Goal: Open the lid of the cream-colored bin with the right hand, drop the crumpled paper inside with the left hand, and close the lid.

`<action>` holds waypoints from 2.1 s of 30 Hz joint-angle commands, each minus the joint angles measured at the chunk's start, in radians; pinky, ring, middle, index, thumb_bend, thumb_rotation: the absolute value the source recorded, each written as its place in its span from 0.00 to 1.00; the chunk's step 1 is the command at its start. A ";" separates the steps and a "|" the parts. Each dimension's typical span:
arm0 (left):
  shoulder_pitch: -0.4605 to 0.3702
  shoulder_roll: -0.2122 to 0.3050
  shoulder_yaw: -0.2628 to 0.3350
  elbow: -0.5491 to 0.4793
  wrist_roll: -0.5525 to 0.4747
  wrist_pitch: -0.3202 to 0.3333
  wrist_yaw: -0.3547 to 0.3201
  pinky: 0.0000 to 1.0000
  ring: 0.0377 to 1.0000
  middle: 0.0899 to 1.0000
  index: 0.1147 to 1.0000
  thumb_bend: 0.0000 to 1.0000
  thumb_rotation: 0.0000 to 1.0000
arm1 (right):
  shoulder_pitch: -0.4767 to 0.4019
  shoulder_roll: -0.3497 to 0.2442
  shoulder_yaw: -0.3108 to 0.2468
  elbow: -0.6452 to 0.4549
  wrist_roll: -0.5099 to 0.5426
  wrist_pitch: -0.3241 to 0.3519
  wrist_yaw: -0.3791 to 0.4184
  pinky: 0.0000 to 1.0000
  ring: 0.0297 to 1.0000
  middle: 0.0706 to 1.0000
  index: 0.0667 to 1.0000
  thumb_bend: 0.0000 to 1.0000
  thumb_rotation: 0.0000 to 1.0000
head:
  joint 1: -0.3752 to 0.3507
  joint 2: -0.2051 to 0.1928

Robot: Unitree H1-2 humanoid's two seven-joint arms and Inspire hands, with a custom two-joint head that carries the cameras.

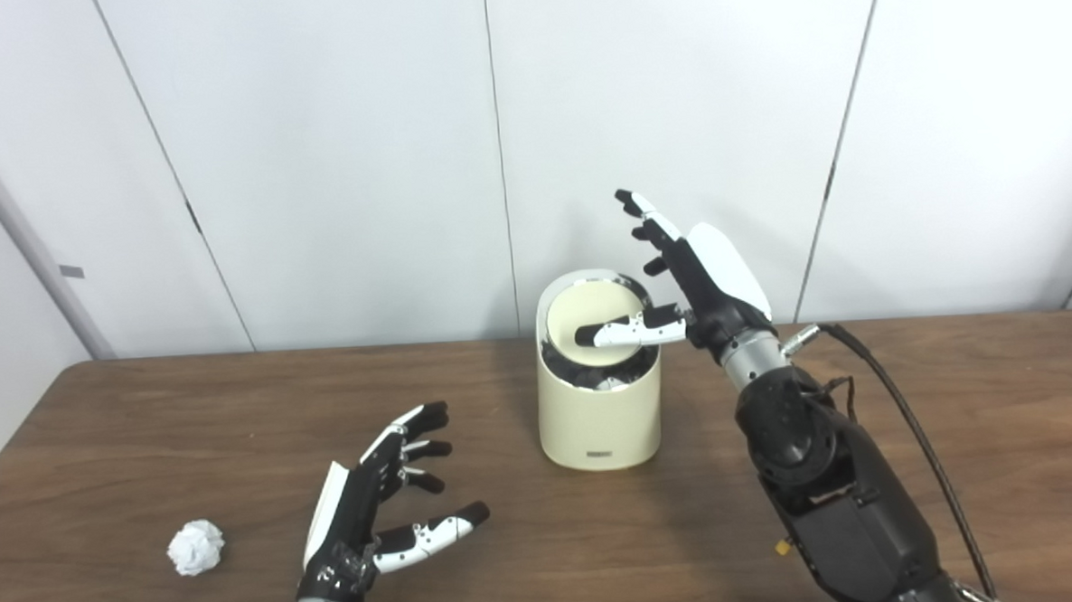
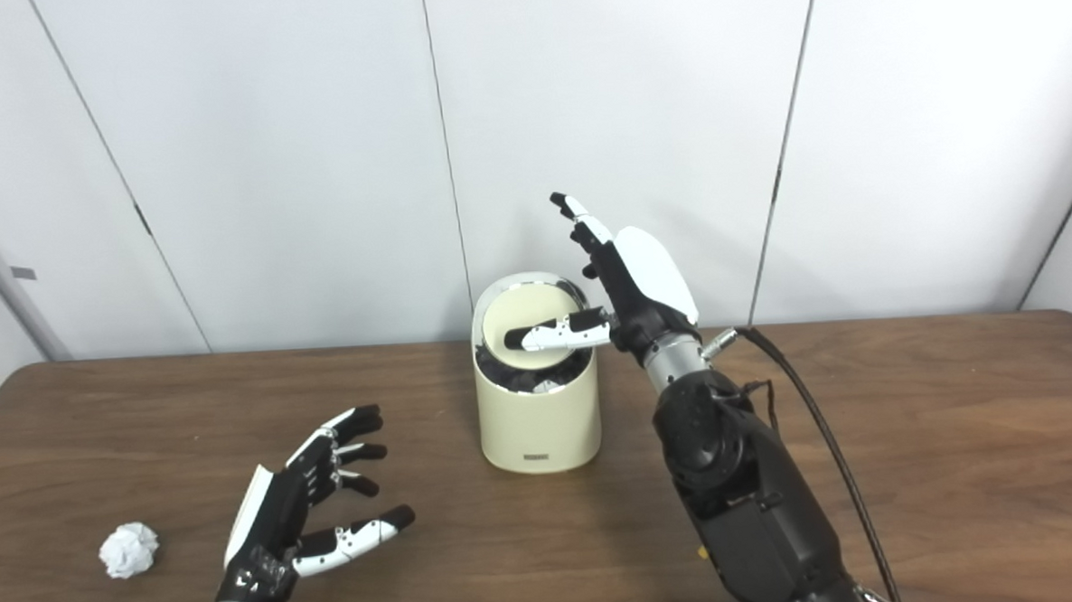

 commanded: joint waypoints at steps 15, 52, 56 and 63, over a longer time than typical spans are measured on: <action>-0.014 0.001 0.002 -0.036 0.006 -0.035 0.014 0.57 0.74 0.83 0.83 0.74 0.12 | -0.065 -0.008 0.001 0.065 -0.013 -0.019 -0.031 0.69 0.86 0.91 0.92 0.83 0.26 | -0.001 0.011; -0.022 0.002 -0.002 -0.032 0.006 -0.032 0.012 0.56 0.73 0.82 0.82 0.74 0.11 | -0.013 -0.041 -0.031 -0.055 0.070 -0.034 -0.030 0.69 0.86 0.94 0.94 0.61 0.60 | -0.001 0.014; -0.020 -0.001 0.001 -0.043 0.000 -0.018 0.012 0.58 0.74 0.82 0.82 0.74 0.11 | 0.035 -0.056 -0.050 -0.115 0.094 -0.043 -0.020 0.67 0.83 0.92 0.94 0.65 0.54 | 0.001 0.016; -0.021 0.004 0.004 -0.048 -0.005 -0.015 0.007 0.58 0.75 0.83 0.83 0.73 0.10 | 0.173 -0.081 -0.104 -0.175 0.187 -0.117 -0.013 0.71 0.88 0.94 0.95 0.76 0.35 | 0.003 0.018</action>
